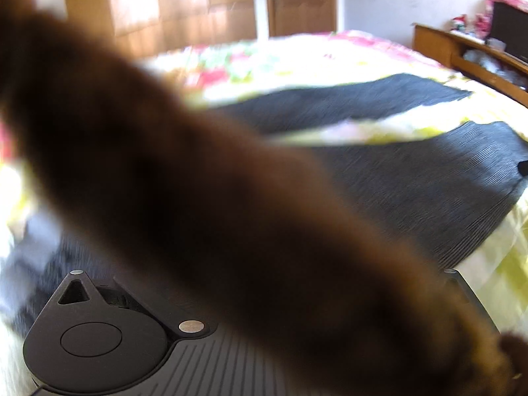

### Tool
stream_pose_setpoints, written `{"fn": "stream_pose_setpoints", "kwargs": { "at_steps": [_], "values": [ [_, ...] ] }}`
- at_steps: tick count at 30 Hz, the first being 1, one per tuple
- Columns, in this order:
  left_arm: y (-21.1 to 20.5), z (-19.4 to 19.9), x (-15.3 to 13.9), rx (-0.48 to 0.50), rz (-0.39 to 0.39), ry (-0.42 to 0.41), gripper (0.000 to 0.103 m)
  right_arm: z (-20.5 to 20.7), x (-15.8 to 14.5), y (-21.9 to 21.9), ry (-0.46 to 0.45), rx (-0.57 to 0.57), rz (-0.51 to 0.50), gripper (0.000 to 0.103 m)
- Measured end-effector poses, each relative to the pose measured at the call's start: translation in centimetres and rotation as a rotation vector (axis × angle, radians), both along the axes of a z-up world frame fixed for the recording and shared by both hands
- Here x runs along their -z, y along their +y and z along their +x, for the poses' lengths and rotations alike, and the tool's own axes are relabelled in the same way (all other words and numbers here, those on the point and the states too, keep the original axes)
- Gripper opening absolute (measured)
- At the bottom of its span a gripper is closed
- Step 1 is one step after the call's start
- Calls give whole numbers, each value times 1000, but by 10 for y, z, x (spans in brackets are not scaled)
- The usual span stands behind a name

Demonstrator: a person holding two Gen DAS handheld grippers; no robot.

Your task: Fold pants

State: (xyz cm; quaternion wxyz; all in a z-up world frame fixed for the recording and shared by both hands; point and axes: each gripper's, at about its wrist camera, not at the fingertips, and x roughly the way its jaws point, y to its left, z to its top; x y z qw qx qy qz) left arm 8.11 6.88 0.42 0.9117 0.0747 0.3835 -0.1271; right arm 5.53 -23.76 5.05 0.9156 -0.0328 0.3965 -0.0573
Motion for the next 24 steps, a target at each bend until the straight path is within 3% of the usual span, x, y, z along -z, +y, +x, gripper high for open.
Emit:
{"fn": "stream_pose_setpoints", "kwargs": {
  "at_steps": [2,4,7,13,17,19,24],
  "values": [
    [14,4,7,-4,-16,52,101,10,-6,19,-7,-98,-4,27],
    [24,6,2,18,-23,43,101,32,-11,39,-1,-205,12,27],
    [45,20,-23,20,-28,-45,102,81,-19,76,0,-387,13,28],
    [108,93,-63,-31,21,-148,99,204,-17,159,-27,-724,-125,41],
    [155,166,-59,-117,63,-108,87,276,-2,194,9,-807,-140,44],
    [177,195,-48,-144,34,-56,82,302,6,204,44,-829,-144,47],
    [197,223,-22,-141,1,63,82,343,22,208,138,-870,-172,52]
  ]
}}
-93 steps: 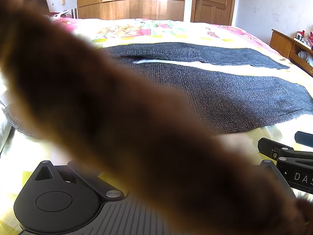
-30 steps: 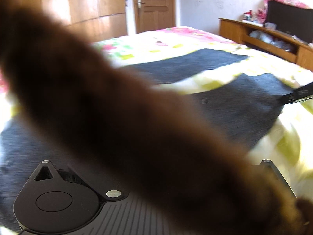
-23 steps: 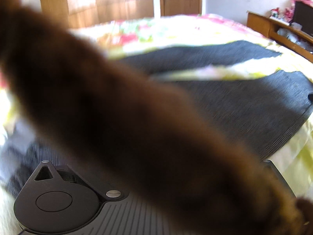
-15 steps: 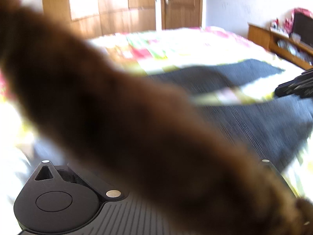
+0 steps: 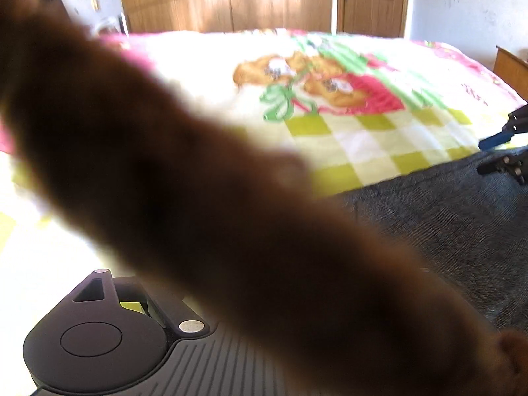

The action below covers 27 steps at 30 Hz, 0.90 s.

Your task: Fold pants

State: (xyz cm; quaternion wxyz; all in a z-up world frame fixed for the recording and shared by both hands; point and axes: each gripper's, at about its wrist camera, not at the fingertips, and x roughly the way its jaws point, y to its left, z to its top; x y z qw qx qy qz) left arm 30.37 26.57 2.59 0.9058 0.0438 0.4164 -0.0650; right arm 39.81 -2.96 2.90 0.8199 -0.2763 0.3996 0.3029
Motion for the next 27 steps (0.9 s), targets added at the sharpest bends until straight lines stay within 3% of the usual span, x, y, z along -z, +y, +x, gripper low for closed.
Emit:
{"fn": "stream_pose_setpoints", "kwargs": {
  "at_steps": [3,8,13,15,17,18,19,20,22,24,25,27],
  "values": [
    [-2,10,12,27,-5,60,82,18,13,0,97,-26,-45,55],
    [-2,21,14,52,29,69,82,34,26,2,126,-61,-66,66],
    [2,29,15,85,1,82,85,37,28,2,161,-84,-73,67],
    [-1,32,24,98,19,107,86,36,31,1,177,-74,-52,62],
    [-3,33,27,90,27,107,85,33,31,1,180,-63,-26,47],
    [-3,33,25,84,27,102,78,30,30,1,173,-61,-22,41],
    [-2,32,23,76,28,95,62,27,29,1,166,-50,-19,28],
    [-1,32,21,66,30,89,54,24,28,1,157,-40,-16,23],
    [-2,30,18,59,43,82,35,18,24,1,122,-24,-12,22],
    [-9,28,14,66,74,74,23,12,16,-1,93,-4,2,21],
    [-14,27,11,66,109,65,9,8,10,-2,73,4,8,21],
    [-20,24,7,72,162,51,5,-1,-4,-6,36,11,24,21]
  ]
}}
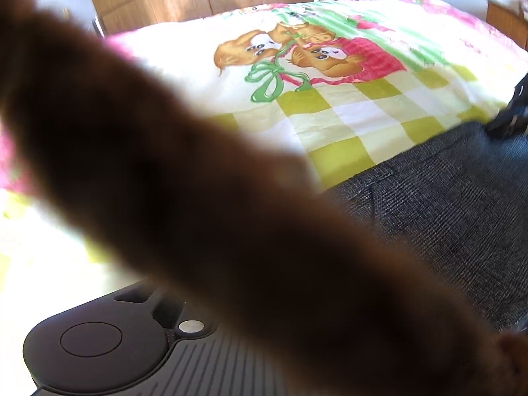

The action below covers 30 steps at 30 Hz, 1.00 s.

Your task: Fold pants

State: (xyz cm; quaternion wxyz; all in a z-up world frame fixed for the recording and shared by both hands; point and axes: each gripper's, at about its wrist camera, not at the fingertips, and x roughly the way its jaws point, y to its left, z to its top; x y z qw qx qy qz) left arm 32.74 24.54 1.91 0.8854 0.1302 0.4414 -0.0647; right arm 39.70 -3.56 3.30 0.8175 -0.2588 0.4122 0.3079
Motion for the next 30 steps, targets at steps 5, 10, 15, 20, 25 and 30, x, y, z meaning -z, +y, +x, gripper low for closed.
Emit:
{"fn": "stream_pose_setpoints", "kwargs": {
  "at_steps": [5,10,15,20,25,30],
  "values": [
    [2,-30,-30,6,-62,-76,0,-54,-55,-23,-94,4,115,21],
    [-3,-103,-55,35,-112,-157,0,-181,-101,-46,-143,-77,210,21],
    [-15,-177,-50,21,-190,-168,6,-286,-71,-44,-75,-142,162,21],
    [-16,-210,-33,-23,-254,-95,8,-321,-3,-18,-84,-131,-21,22],
    [-1,-216,-27,-68,-273,-90,10,-331,-18,5,-164,-173,41,24],
    [20,-210,-28,-135,-263,-124,10,-328,-6,60,-248,-255,69,28]
  ]
}}
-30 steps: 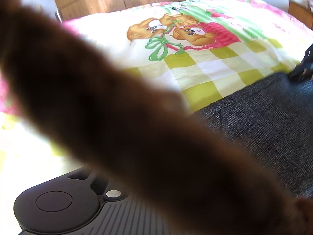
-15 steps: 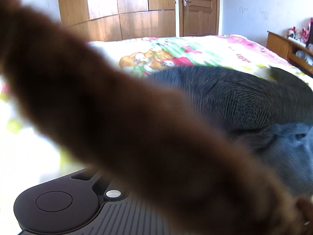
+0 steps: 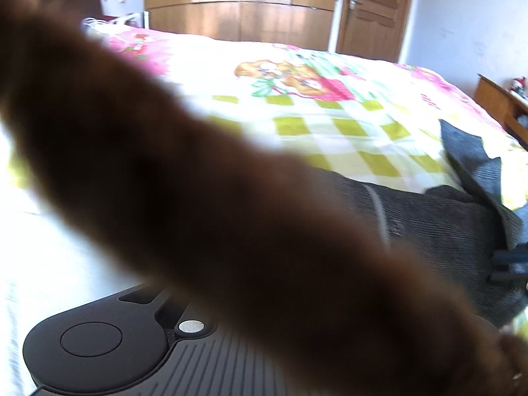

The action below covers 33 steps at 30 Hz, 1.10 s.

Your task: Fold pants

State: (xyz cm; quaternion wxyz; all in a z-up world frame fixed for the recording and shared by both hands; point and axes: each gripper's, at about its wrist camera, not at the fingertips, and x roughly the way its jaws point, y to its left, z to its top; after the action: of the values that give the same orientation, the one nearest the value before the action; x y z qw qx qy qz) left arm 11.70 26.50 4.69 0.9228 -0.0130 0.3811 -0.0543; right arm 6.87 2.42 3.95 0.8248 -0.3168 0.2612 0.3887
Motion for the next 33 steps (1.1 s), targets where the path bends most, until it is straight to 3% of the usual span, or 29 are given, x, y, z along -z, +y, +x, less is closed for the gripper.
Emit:
{"fn": "stream_pose_setpoints", "kwargs": {
  "at_steps": [3,6,9,13,14,16,22,25,29,31,33],
  "values": [
    [13,-8,0,-16,-2,2,10,-1,4,33,-7,-51,42,32],
    [17,-16,-1,-8,11,-1,10,-13,13,68,-93,-122,49,44],
    [15,-22,-2,7,53,-9,12,-21,28,96,-171,-145,10,45],
    [24,-29,-12,-5,37,-41,12,-7,42,107,-124,-71,2,43],
    [28,-31,-14,-12,29,-50,12,-5,43,107,-114,-63,2,32],
    [30,-35,-17,-16,30,-67,13,-1,41,103,-85,-47,13,19],
    [29,-46,-32,12,-3,-136,14,-16,4,76,-70,-44,94,19],
    [20,-47,-36,35,-28,-168,21,-22,13,82,-23,-77,73,19],
    [-14,-41,-14,123,31,-109,23,-20,48,91,39,-52,20,21],
    [-28,-33,10,149,75,-22,24,-21,47,93,25,-46,24,21],
    [-35,-31,24,155,127,-4,24,-19,36,81,73,-38,58,21]
  ]
}}
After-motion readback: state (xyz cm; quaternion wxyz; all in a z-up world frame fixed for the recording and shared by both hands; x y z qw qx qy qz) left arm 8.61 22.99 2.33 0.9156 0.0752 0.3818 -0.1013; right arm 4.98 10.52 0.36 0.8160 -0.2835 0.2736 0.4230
